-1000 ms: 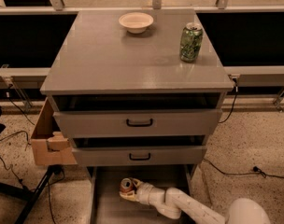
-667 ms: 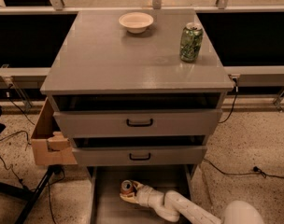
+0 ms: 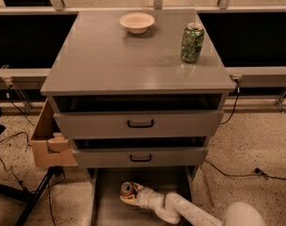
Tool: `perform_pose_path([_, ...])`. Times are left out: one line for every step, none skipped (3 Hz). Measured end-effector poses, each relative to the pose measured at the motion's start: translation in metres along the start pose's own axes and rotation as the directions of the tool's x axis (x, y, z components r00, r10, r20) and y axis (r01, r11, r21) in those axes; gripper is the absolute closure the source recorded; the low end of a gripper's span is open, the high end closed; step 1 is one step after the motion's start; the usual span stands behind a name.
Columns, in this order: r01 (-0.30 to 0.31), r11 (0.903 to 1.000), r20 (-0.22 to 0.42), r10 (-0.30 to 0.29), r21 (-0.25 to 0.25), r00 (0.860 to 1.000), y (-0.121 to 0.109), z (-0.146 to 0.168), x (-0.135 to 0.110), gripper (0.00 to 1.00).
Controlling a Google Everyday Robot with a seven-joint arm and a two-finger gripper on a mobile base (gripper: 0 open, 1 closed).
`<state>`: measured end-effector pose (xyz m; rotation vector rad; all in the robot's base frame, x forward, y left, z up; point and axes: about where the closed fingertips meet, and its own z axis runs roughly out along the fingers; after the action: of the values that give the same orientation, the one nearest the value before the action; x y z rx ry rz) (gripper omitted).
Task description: Place coke can into bottom drawer
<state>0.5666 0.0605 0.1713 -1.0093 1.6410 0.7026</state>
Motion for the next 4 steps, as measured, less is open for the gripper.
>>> perform_pose_path([0.0,1.0,0.001,0.0,-0.002,1.0,0.001,0.0011,-0.0006,0.51])
perform_pose_path([-0.001,1.0,0.002,0.001,-0.004,1.0,0.0021,0.0024,-0.0013,0.28])
perform_pose_path([-0.001,1.0,0.003,0.001,-0.006,1.0,0.0031,0.0037,-0.002,0.05])
perform_pose_path([-0.001,1.0,0.004,0.001,-0.007,1.0,0.0037,0.0043,-0.0023,0.0])
